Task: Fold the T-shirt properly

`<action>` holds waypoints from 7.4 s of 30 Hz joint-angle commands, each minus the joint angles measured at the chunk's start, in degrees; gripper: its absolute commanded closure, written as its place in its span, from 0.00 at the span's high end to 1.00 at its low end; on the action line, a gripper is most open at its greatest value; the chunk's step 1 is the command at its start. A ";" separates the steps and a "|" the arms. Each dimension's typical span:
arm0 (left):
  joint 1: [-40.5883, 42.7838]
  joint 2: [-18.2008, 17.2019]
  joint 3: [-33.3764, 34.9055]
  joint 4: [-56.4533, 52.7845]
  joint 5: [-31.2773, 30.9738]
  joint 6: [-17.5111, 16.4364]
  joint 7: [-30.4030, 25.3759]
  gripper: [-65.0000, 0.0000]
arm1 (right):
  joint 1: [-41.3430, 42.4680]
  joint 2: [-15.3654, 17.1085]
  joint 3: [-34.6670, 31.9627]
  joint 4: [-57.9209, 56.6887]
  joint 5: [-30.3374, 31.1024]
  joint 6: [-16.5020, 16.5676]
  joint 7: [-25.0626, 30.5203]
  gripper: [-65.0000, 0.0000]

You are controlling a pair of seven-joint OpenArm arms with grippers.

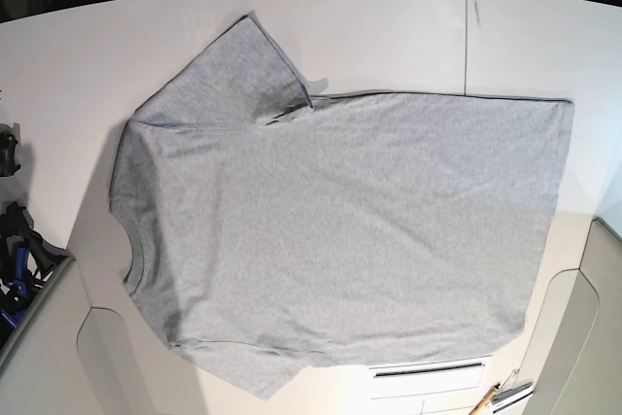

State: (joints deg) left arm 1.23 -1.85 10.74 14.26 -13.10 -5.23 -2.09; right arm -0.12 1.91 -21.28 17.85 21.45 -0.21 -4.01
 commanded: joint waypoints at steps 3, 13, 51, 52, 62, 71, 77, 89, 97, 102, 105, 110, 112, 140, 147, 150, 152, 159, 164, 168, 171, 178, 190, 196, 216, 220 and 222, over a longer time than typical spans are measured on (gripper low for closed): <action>-0.26 0.22 -0.15 0.48 0.13 -0.35 -0.72 0.00 | 0.42 0.13 -0.07 0.87 0.39 0.42 0.61 0.00; -0.24 0.24 -0.15 1.84 0.09 -0.33 -0.72 0.00 | 0.42 0.15 -0.07 1.07 0.35 0.42 0.59 0.00; 0.07 0.22 -0.15 2.19 2.86 -0.33 -1.11 0.00 | -0.74 0.15 -0.07 1.07 -2.58 0.39 0.76 0.00; 0.09 0.22 -0.15 2.19 2.86 -0.33 -1.11 0.00 | -0.92 0.15 -0.07 1.07 -2.60 0.37 0.79 0.00; 6.88 -1.90 -0.15 3.82 2.64 -0.33 -2.49 0.00 | -6.62 0.92 -0.07 1.33 -4.76 -1.75 4.15 0.00; 22.23 -7.74 -0.20 20.48 -0.63 -0.35 -2.84 0.00 | -19.17 5.40 -0.04 12.63 -4.76 -5.73 6.82 0.00; 34.42 -11.39 -2.45 35.60 -2.58 -0.37 -2.78 0.00 | -29.53 9.31 -0.04 25.94 -4.72 -10.43 6.82 0.00; 53.22 -16.17 -3.37 65.09 -10.16 -15.76 11.65 0.00 | -50.77 18.32 1.46 58.90 -4.76 -16.04 6.80 0.00; 60.41 -17.38 -11.28 82.84 -16.35 -34.77 19.63 0.00 | -62.64 21.44 10.45 84.72 -4.74 -15.93 6.78 0.00; 60.65 -17.40 -21.55 88.06 -23.30 -34.77 22.97 0.00 | -64.50 21.59 17.79 94.92 -4.48 -15.91 6.51 0.00; 60.43 -17.49 -28.50 88.80 -27.04 -34.77 22.97 0.00 | -64.06 21.57 22.18 98.09 -2.21 -15.89 6.56 0.00; 58.75 -20.31 -36.85 88.80 -31.52 -34.77 24.04 0.00 | -61.05 20.74 30.01 100.10 8.96 -11.93 6.38 0.00; 58.60 -21.24 -39.21 88.80 -33.31 -34.77 24.44 0.00 | -58.86 18.34 33.66 100.10 14.75 -8.94 4.98 0.00; 50.82 -22.82 -41.51 88.80 -39.21 -34.77 31.08 0.00 | -31.65 -7.63 46.53 99.67 14.25 -3.87 -11.37 0.39; 49.88 -23.08 -41.51 88.80 -39.43 -34.77 31.08 0.00 | -31.67 -7.65 46.38 99.67 5.42 -3.63 -12.24 0.43; 49.88 -23.10 -41.51 88.80 -39.43 -34.77 31.19 0.00 | -31.65 -7.63 46.38 99.67 4.22 -3.54 -12.37 0.43; 49.88 -23.08 -41.51 88.80 -39.45 -34.77 31.32 0.00 | -31.61 -7.63 46.38 99.67 4.33 -2.03 -12.52 0.43; 49.37 -23.08 -41.51 88.80 -40.87 -34.77 32.44 0.00 | -27.15 -7.61 46.64 94.40 6.60 -0.87 -14.27 0.43; 49.40 -23.10 -41.51 88.80 -40.87 -34.77 32.59 0.00 | -21.92 -7.61 48.22 83.49 11.98 3.48 -15.89 0.43; 49.40 -23.10 -41.51 88.80 -40.85 -34.77 32.68 0.00 | -18.45 -7.58 49.40 77.29 13.73 6.38 -17.44 0.43; 49.40 -23.08 -41.51 88.80 -40.87 -34.77 32.83 0.00 | -17.49 -7.48 49.40 76.37 14.43 6.45 -17.51 0.43; 49.37 -23.08 -41.51 88.80 -40.89 -34.77 32.81 0.00 | -15.69 -7.50 49.33 75.45 15.63 6.62 -18.71 0.43; 49.37 -23.08 -41.51 88.80 -40.92 -34.77 32.81 0.00 | -11.72 -7.52 49.27 68.91 16.09 6.64 -18.80 0.43; 49.07 -23.08 -41.53 88.80 -42.25 -34.77 32.79 0.00 | -11.67 -7.50 49.27 68.57 16.00 6.71 -18.80 0.31; 37.33 -23.12 -41.53 88.74 -45.33 -29.64 36.54 0.31 | -11.69 -7.48 49.27 68.54 13.00 6.64 -20.46 0.00; 32.63 -23.26 -41.53 87.41 -43.36 -24.50 37.03 0.31 | -11.69 -7.48 49.27 68.54 13.03 6.64 -20.46 0.00; 30.12 -23.80 -41.53 85.18 -42.73 -23.63 37.00 0.31 | -11.69 -7.48 49.27 68.54 12.98 6.64 -20.46 0.00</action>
State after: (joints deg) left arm 31.24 -24.51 -30.30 98.76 -55.00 -28.67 35.92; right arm -11.73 -5.72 27.99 86.08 34.85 6.92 -23.44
